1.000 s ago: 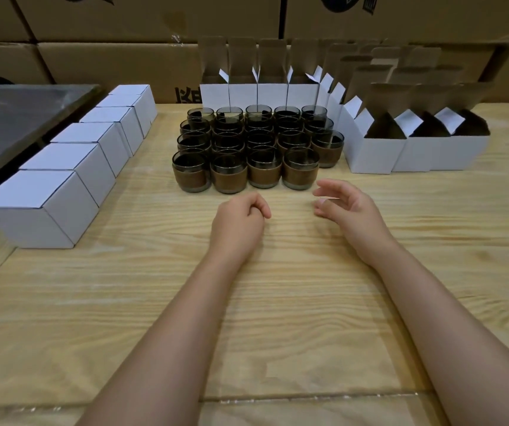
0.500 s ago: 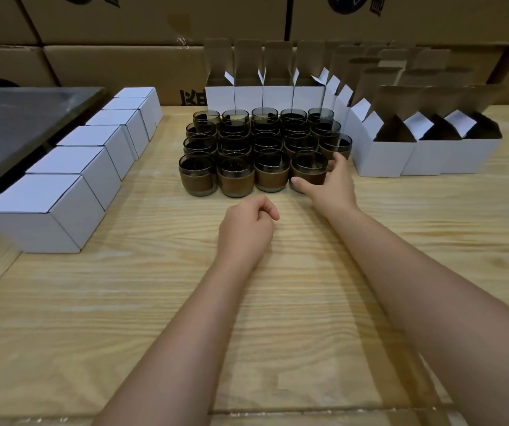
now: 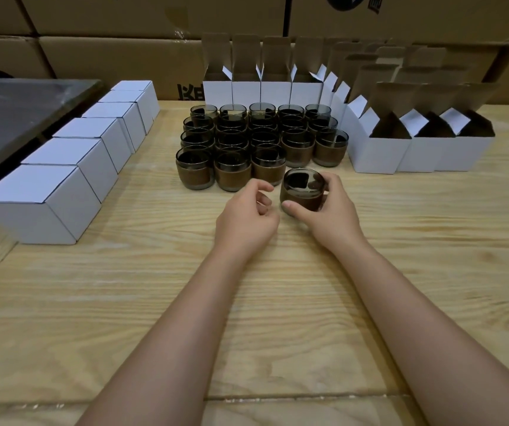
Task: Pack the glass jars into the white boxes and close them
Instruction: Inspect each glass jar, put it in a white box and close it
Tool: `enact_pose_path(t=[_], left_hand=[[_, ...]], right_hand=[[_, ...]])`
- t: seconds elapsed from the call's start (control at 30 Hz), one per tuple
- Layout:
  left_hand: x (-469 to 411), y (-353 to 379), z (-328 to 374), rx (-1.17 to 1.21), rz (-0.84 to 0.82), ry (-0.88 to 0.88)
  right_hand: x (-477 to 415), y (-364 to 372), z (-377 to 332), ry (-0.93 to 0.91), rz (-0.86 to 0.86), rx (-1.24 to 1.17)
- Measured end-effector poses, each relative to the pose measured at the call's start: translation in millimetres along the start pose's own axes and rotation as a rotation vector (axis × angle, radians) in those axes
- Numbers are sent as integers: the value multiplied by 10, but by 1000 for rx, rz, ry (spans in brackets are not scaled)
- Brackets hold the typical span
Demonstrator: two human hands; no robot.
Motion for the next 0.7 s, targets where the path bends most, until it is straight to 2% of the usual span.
enact_pose_path(t=[0.13, 0.3, 0.5, 0.7], left_hand=[[-11, 45, -5, -65, -81, 23], [-7, 155, 99, -161, -184, 154], [-5, 133, 101, -126, -154, 147], [15, 66, 119, -1, -79, 176]], right_hand=[[129, 36, -11, -27, -51, 21], [131, 44, -11, -40, -62, 9], [125, 44, -22, -67, -82, -54], [184, 100, -103, -147, -185, -134]])
Point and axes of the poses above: each hand's wrist, its own x-axis away from the middle knuckle, its own y-axis out of the palm, z = x × y, the point moved 8 cm from there along -x, towards the middle knuckle, and after that the axes turned 14 degrees about y, right-handed, at the moved point
